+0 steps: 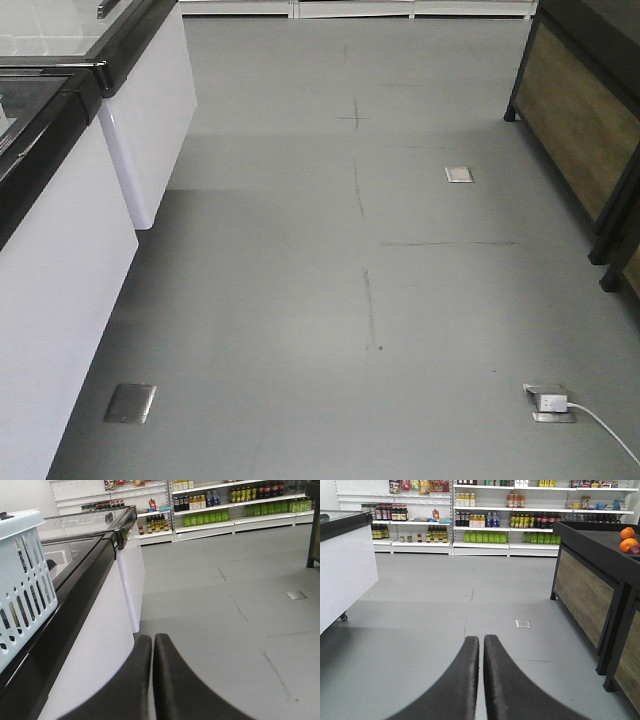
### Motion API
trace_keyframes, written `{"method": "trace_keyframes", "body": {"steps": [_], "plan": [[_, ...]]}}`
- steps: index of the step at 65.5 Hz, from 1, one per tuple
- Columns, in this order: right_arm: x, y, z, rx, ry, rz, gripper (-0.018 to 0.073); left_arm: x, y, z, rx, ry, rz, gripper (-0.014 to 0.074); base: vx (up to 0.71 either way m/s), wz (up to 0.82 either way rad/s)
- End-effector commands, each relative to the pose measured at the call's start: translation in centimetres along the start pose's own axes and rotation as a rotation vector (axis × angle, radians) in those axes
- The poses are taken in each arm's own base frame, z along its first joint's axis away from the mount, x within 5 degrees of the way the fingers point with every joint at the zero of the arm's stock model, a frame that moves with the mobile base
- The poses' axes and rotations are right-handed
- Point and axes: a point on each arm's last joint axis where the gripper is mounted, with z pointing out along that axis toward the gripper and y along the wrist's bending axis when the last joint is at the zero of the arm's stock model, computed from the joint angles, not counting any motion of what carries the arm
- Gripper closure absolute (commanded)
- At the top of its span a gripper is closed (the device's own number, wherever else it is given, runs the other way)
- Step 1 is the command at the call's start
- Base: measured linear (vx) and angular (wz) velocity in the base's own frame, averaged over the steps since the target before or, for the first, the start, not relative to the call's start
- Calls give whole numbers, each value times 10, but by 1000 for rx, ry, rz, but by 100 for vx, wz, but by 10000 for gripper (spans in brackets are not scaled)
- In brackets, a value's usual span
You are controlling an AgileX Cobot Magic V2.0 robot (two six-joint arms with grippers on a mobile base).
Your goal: Left arm holds basket, right arm returns cookies
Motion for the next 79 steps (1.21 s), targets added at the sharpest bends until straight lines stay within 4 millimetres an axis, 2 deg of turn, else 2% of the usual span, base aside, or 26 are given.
{"method": "trace_keyframes", "body": {"steps": [1, 79], "plan": [[-2, -1, 0, 8, -70, -12, 562, -17, 0, -4, 7, -109, -7, 603, 0, 0], [-2, -1, 0, 8, -70, -12, 562, -17, 0, -4, 7, -109, -7, 603, 0, 0]]}}
